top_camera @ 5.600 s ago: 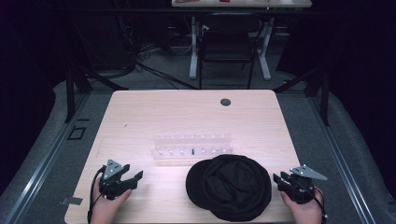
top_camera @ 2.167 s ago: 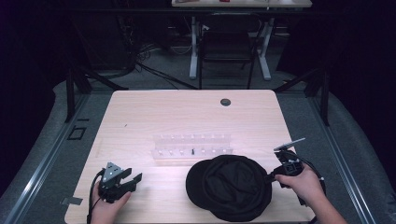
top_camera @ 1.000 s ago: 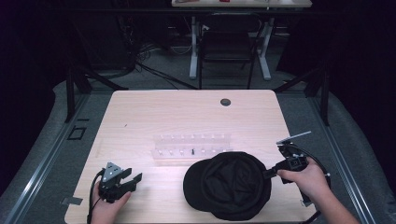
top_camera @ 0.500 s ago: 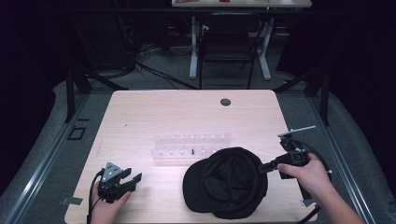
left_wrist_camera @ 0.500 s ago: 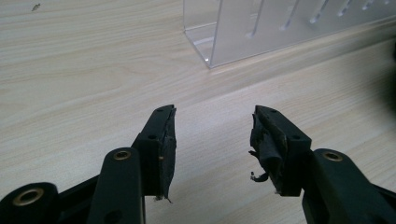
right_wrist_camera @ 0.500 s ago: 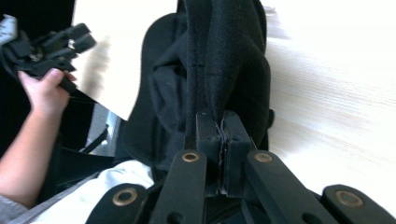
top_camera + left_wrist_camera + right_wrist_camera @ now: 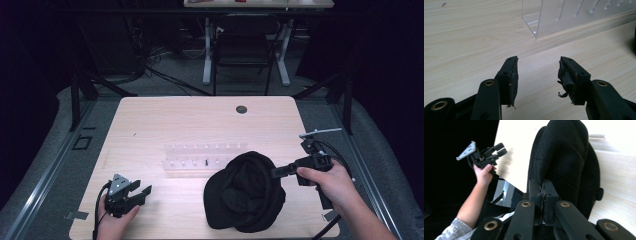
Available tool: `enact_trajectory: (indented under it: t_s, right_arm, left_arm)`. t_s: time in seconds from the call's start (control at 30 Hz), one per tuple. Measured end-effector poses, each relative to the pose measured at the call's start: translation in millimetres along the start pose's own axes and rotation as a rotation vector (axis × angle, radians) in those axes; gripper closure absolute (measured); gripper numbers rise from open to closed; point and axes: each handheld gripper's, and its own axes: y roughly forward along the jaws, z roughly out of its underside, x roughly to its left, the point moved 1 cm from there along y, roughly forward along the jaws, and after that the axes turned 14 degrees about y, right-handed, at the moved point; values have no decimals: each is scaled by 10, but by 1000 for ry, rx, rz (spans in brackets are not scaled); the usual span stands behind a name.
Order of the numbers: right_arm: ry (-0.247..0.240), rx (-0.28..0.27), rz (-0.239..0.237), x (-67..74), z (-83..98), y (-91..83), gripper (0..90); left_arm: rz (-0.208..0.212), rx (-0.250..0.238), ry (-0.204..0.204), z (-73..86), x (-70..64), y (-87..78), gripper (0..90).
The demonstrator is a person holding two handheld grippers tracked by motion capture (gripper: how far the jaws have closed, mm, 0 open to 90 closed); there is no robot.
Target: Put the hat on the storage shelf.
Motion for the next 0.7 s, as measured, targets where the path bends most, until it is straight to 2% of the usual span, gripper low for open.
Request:
enact_trajectory:
  t_s: [0.37, 0.53, 0.7]
  right_arm:
    - [-3, -9, -98, 135, 19, -109, 886]
    - [-19, -29, -110, 183, 23, -198, 886]
    - [-11, -56, -117, 196, 25, -286, 886]
  left_arm:
    - [1, -1, 1, 0, -6, 5, 497]
    - [1, 0, 1, 1, -6, 4, 496]
    - [0, 2, 2, -1, 1, -1, 497]
